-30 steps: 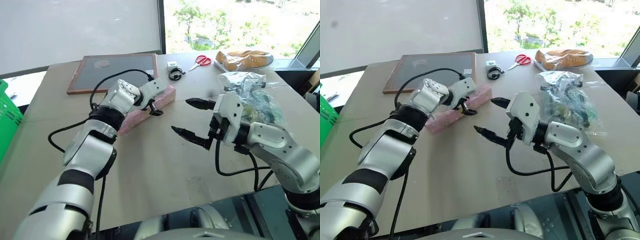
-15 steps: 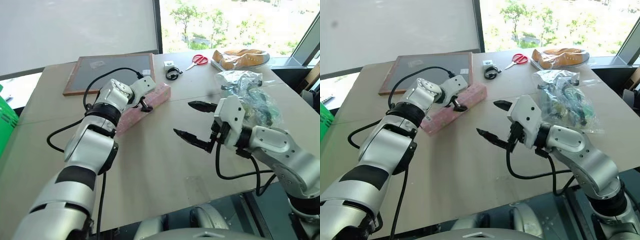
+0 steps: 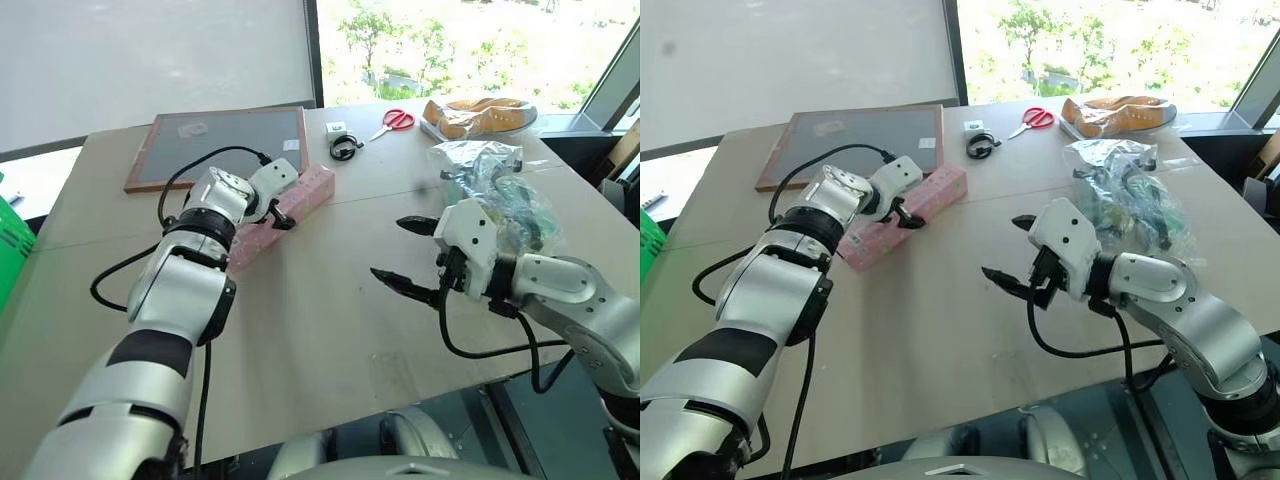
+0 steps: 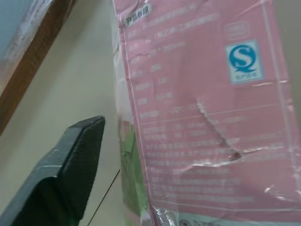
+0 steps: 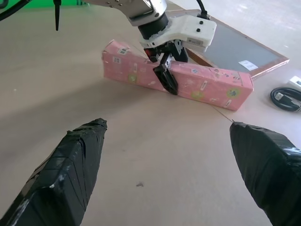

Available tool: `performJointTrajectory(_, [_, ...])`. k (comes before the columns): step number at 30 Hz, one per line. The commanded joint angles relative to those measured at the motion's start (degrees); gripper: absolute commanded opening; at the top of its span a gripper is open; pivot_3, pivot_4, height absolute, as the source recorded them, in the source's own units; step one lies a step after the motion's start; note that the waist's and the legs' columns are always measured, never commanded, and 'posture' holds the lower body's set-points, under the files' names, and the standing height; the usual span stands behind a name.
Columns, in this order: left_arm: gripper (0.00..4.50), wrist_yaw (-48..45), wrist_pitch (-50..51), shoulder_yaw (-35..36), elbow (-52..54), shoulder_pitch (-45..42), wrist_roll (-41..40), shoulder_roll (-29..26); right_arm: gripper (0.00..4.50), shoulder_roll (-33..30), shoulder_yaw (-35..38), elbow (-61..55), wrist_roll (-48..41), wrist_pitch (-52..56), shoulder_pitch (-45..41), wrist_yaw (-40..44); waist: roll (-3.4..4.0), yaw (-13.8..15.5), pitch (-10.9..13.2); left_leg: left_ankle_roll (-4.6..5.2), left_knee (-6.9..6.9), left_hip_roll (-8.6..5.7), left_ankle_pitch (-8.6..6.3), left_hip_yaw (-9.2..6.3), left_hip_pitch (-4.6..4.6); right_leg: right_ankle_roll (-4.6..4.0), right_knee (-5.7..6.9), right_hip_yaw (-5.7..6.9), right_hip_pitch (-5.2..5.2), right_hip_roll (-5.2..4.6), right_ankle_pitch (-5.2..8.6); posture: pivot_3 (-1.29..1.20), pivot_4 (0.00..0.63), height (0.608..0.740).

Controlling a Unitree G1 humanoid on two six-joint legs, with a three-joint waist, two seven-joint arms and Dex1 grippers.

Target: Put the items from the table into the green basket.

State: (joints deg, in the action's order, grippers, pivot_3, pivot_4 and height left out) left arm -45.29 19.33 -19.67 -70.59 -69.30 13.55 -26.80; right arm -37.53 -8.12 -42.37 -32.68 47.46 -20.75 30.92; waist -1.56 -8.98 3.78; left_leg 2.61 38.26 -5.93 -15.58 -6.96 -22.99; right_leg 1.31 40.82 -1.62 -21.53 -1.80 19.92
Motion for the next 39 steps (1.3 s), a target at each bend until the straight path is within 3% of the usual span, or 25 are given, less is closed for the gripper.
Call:
performJointTrajectory(1, [2.84,3.9,-0.8,1.3,-2.4,1.9,1.3,-0.6,4.5,0.4,0.6,-1.8,-0.1,0.1,-1.2,-0.1,0.04,0.0,0.0,0.0,0.0,0.0,0.0,0.01,0.04,0.0,0.01,-0.01,0.03,0.0,0.0,-0.2,0.103,0.74])
performJointTrajectory(4, [2.57,3.7,-2.9,3.1,-2.2,2.5,0.2,-0.6,4.5,0.5,0.9,-2.3,-0.5,0.5,-1.4,-0.3,0.19,0.0,-0.1,0.01,0.0,0.0,-0.01,0.02,0.09,0.0,0.02,-0.01,0.05,0.0,0.0,-0.2,0.103,0.74])
performJointTrajectory(7, [1.79,0.3,-4.2,7.2,-1.0,2.6,-3.2,-0.8,4.5,0.4,1.1,-2.3,-0.5,0.7,-1.6,-0.2,0.37,0.2,-0.2,0.01,0.01,0.0,-0.01,0.02,0.12,0.0,0.03,0.0,0.08,0.0,0.0,-0.2,0.099,0.74])
performJointTrajectory(14, [1.79,-10.9,-3.3,16.3,7.5,5.1,-11.3,-7.0,4.5,1.9,0.1,-0.4,0.2,-0.8,-3.6,0.7,0.4,-0.1,-0.2,0.0,0.0,0.0,0.0,0.02,0.08,0.0,0.03,-0.01,0.0,0.0,0.0,-0.15,0.074,0.74])
performJointTrajectory(20, [1.79,-12.5,5.1,22.4,24.1,11.1,-17.0,-12.9,4.5,4.2,-1.0,2.5,0.9,-3.2,-6.6,2.6,0.37,0.1,-0.3,-0.01,0.02,0.0,0.0,0.0,0.02,0.0,0.03,0.01,-0.08,-0.01,0.0,-0.11,0.06,0.74])
performJointTrajectory(26, [1.79,5.1,6.0,33.1,29.6,13.1,-18.2,-20.1,4.5,11.5,-3.2,9.7,0.6,-7.9,-14.6,5.8,0.24,0.2,-0.3,-0.04,0.02,-0.01,0.02,-0.04,0.07,0.0,0.09,0.06,-0.19,0.01,-0.01,-0.01,0.04,0.74])
performJointTrajectory(32, [1.79,26.4,-8.1,35.0,18.0,10.8,-11.5,-31.4,4.5,21.3,-8.3,21.3,4.6,-15.0,-23.9,9.0,-0.26,0.7,-0.7,-0.17,0.04,-0.04,0.07,-0.13,0.31,-0.02,0.2,0.23,-0.24,-0.06,-0.04,0.1,0.018,0.74])
performJointTrajectory(36, [1.79,33.0,-11.6,35.4,10.5,7.7,-10.5,-38.5,4.5,26.2,-9.3,25.2,3.6,-19.4,-27.7,13.9,-1.0,2.8,-1.2,-0.21,0.03,-0.22,0.07,-0.33,0.29,-0.02,0.23,0.44,-0.37,-0.17,-0.04,0.16,0.005,0.74])
performJointTrajectory(39, [1.79,33.9,-13.6,35.7,6.3,8.6,-10.7,-42.9,4.5,29.0,-8.9,27.5,2.1,-22.2,-29.7,18.2,-1.14,4.1,-1.3,-0.22,0.03,-0.54,0.06,-0.63,0.28,-0.01,0.25,0.51,-0.41,-0.28,-0.04,0.2,0.0,0.74])
